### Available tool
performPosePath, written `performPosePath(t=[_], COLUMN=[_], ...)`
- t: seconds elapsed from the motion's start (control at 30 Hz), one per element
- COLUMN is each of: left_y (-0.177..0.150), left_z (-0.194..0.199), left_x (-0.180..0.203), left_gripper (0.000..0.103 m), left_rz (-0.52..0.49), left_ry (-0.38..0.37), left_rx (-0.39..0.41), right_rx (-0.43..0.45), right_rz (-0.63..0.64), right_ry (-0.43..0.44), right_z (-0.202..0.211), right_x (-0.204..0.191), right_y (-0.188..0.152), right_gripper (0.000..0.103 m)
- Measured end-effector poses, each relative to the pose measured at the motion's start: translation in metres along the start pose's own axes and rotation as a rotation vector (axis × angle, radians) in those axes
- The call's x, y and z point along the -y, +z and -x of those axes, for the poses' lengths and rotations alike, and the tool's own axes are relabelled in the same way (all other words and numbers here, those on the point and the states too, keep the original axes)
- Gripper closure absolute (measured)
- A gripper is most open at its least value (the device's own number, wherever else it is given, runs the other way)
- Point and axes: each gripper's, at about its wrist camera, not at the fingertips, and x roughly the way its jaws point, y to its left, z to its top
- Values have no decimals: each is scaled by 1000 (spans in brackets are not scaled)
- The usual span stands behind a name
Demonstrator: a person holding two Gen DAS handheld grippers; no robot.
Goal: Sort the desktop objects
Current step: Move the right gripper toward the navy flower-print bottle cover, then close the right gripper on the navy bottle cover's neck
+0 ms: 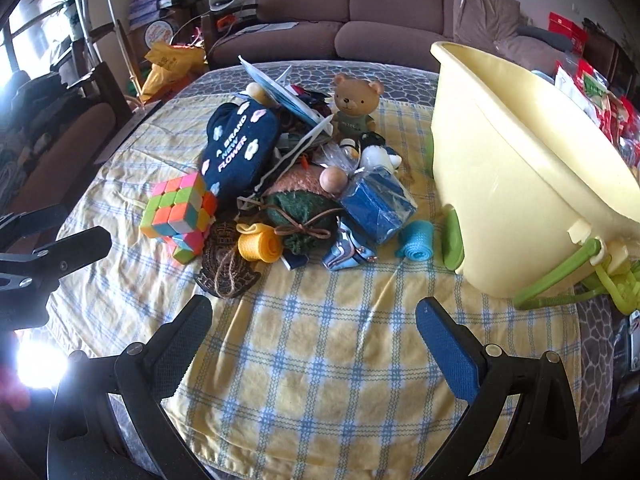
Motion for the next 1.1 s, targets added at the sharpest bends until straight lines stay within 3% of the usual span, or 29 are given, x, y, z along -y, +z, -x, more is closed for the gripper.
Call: performPosePath(t=[0.33, 0.57, 0.63, 0.83, 1.0, 1.1], left_y=[31, 55, 59, 70, 72, 72], left_z=[-33, -70, -81, -114, -139, -148], left_x=[-31, -55, -63, -70, -64, -61], left_gripper=[0, 0, 1, 16, 35, 36], left_rz=[82, 208, 256, 296, 313, 327], left_ry=[11, -106, -147, -214, -282, -310], left_rx=[-2, -43, -55, -104, -167, -184], right_rx=[52, 96, 98, 73, 56, 51], right_rz=[-53, -89, -92, -104, -108, -112], right_ry=[88, 198, 216, 245, 253, 262], right_z=[-20, -38, -44, -78, -94, -103], right_x=[-9, -12, -11, -15, -16, -14], right_y=[49, 88, 97, 116, 124, 127], right_gripper=[1, 13, 23, 29, 37, 42])
